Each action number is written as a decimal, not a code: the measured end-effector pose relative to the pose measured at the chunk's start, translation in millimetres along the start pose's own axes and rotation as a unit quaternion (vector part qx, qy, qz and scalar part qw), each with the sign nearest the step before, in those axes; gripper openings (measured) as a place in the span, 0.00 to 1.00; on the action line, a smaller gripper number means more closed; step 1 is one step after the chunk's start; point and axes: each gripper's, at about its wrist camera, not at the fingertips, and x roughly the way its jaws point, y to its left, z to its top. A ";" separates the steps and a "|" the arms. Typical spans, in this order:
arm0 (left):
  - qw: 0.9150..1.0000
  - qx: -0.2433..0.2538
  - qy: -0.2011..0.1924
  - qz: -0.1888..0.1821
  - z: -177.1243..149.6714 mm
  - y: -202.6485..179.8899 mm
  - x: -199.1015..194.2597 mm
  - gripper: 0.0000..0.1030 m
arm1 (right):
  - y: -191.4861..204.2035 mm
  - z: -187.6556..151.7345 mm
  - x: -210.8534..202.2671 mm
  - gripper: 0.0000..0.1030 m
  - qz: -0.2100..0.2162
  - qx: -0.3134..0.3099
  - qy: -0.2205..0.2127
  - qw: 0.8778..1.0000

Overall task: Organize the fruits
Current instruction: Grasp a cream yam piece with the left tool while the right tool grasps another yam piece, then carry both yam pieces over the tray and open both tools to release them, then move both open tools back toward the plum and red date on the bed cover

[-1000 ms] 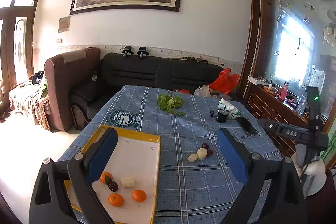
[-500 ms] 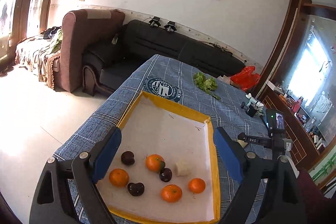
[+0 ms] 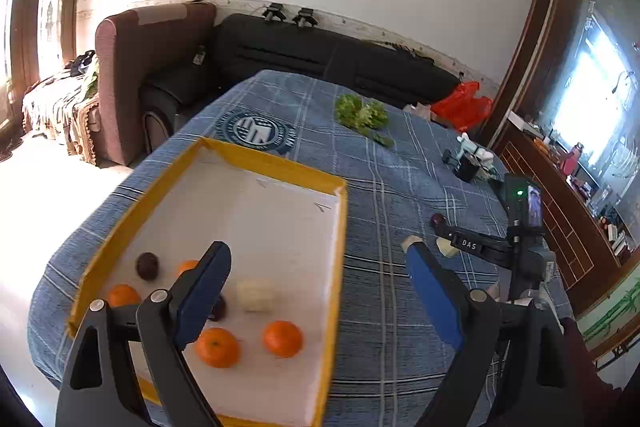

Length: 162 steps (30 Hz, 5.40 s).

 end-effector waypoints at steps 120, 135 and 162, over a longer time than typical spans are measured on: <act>0.990 0.030 -0.003 0.136 -38.7 -5.4 -6.1 0.92 | 73.4 -47.4 -92.5 0.58 0.102 -0.044 -0.041 0.993; 0.987 0.083 0.027 0.134 -44.5 -45.5 12.8 0.92 | 14.9 -54.0 -92.4 0.61 0.088 0.002 -0.043 0.995; 0.990 0.067 0.118 -0.043 -70.0 -67.5 66.4 0.92 | -27.3 23.0 35.9 0.30 -0.030 0.001 0.019 0.999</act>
